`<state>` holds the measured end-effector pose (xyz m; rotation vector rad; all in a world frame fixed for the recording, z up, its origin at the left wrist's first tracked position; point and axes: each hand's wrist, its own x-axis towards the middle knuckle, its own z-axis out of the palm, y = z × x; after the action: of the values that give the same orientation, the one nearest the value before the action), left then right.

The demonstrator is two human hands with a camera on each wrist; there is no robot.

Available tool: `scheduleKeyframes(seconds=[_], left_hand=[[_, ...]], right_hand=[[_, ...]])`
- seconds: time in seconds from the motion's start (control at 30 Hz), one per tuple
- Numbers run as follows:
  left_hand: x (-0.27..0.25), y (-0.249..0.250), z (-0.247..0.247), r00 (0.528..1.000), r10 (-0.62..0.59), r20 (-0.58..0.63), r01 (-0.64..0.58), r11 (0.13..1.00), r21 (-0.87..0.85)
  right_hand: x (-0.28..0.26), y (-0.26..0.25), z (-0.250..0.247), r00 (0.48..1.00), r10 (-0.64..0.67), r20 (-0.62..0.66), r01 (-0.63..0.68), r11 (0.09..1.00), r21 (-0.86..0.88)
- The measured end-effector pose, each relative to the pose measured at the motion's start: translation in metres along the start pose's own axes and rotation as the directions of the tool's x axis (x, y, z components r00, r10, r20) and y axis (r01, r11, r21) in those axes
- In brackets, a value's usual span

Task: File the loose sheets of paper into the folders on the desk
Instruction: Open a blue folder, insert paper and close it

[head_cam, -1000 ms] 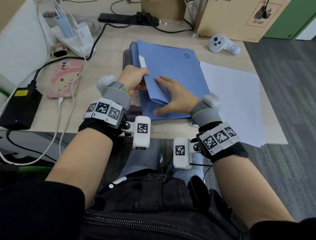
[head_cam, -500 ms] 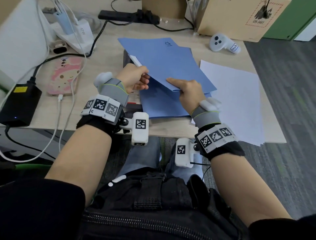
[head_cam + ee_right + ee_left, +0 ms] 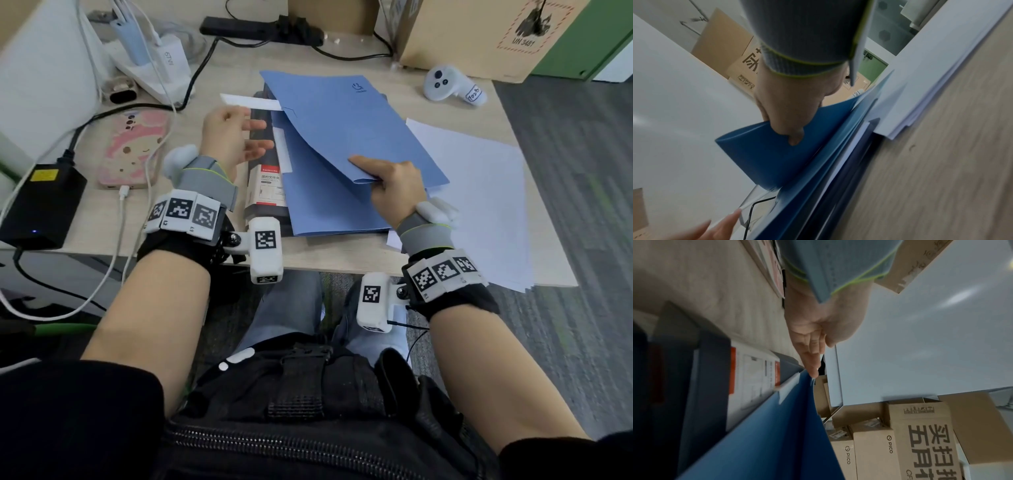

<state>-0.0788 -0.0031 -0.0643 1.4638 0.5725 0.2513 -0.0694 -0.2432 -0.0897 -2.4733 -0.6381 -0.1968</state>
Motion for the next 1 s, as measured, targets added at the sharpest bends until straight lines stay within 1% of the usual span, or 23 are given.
scheduleKeyframes(seconds=[0.07, 0.13, 0.17, 0.23, 0.27, 0.3, 0.33, 0.37, 0.43, 0.5, 0.53, 0.6, 0.63, 0.67, 0.7, 0.77, 0.8, 0.83, 0.87, 1.0], left_hand=[[-0.006, -0.002, 0.005, 1.000, -0.016, 0.026, 0.017, 1.000, -0.014], [-0.010, -0.001, 0.006, 0.993, -0.070, 0.095, 0.065, 0.996, 0.054], [-0.012, 0.000, 0.007, 0.983, -0.106, 0.149, 0.089, 0.989, 0.119], [-0.019, 0.003, 0.008, 0.941, -0.196, 0.276, 0.109, 0.948, 0.300], [-0.023, 0.004, 0.009, 0.915, -0.228, 0.332, 0.099, 0.926, 0.363], [-0.026, 0.004, 0.012, 0.899, -0.239, 0.367, 0.086, 0.918, 0.387], [-0.027, 0.003, 0.014, 0.899, -0.228, 0.373, 0.073, 0.919, 0.387], [-0.028, 0.001, 0.013, 0.909, -0.208, 0.361, 0.062, 0.925, 0.374], [-0.028, 0.000, 0.012, 0.922, -0.189, 0.339, 0.057, 0.930, 0.364], [-0.029, -0.003, 0.007, 0.917, -0.200, 0.344, 0.050, 0.915, 0.400], [-0.029, -0.006, 0.004, 0.916, -0.207, 0.344, 0.045, 0.905, 0.424], [-0.032, -0.011, 0.000, 0.920, -0.206, 0.334, 0.031, 0.886, 0.462], [-0.033, -0.014, -0.001, 0.921, -0.202, 0.332, 0.022, 0.880, 0.474], [-0.033, -0.016, -0.001, 0.922, -0.197, 0.333, 0.012, 0.875, 0.485], [-0.034, -0.018, 0.000, 0.924, -0.184, 0.336, -0.005, 0.871, 0.491], [-0.038, -0.021, 0.002, 0.930, -0.149, 0.336, -0.046, 0.860, 0.509], [-0.039, -0.021, 0.004, 0.936, -0.127, 0.328, -0.072, 0.844, 0.531], [-0.039, -0.022, 0.005, 0.941, -0.103, 0.322, -0.101, 0.823, 0.559], [-0.039, -0.023, 0.006, 0.944, -0.086, 0.319, -0.127, 0.797, 0.591], [-0.040, -0.023, 0.012, 0.938, -0.070, 0.341, -0.203, 0.684, 0.701]], right_hand=[[0.000, -0.003, 0.001, 1.000, -0.009, -0.017, 0.009, 1.000, -0.005], [-0.001, -0.008, 0.000, 0.999, -0.033, -0.034, 0.033, 0.999, -0.003], [-0.001, -0.011, 0.001, 0.998, -0.049, -0.038, 0.049, 0.999, 0.000], [0.000, -0.019, 0.002, 0.996, -0.080, -0.030, 0.080, 0.997, 0.002], [0.001, -0.023, 0.003, 0.995, -0.094, -0.017, 0.094, 0.996, 0.002], [0.002, -0.027, 0.004, 0.994, -0.106, 0.001, 0.106, 0.994, -0.003], [0.003, -0.031, 0.006, 0.993, -0.119, 0.025, 0.119, 0.993, -0.008], [0.002, -0.034, 0.007, 0.991, -0.126, 0.055, 0.127, 0.992, -0.011], [0.002, -0.036, 0.007, 0.986, -0.106, 0.132, 0.107, 0.994, -0.006], [-0.002, -0.031, 0.005, 0.978, -0.028, 0.208, 0.025, 1.000, 0.018], [-0.004, -0.028, 0.003, 0.976, 0.020, 0.218, -0.033, 0.998, 0.056], [-0.008, -0.016, 0.003, 0.976, 0.144, 0.162, -0.162, 0.981, 0.108], [-0.008, -0.009, 0.005, 0.966, 0.229, 0.119, -0.239, 0.967, 0.084], [-0.008, -0.001, 0.006, 0.940, 0.330, 0.085, -0.333, 0.943, 0.024], [-0.009, 0.006, 0.006, 0.898, 0.436, 0.060, -0.433, 0.900, -0.046], [-0.014, 0.014, 0.005, 0.795, 0.605, 0.050, -0.597, 0.794, -0.110], [-0.015, 0.016, 0.004, 0.759, 0.648, 0.059, -0.642, 0.761, -0.097], [-0.016, 0.017, 0.004, 0.742, 0.666, 0.068, -0.663, 0.746, -0.069], [-0.018, 0.018, 0.003, 0.737, 0.673, 0.068, -0.671, 0.740, -0.045], [-0.022, 0.019, 0.000, 0.764, 0.645, -0.007, -0.645, 0.764, 0.019]])
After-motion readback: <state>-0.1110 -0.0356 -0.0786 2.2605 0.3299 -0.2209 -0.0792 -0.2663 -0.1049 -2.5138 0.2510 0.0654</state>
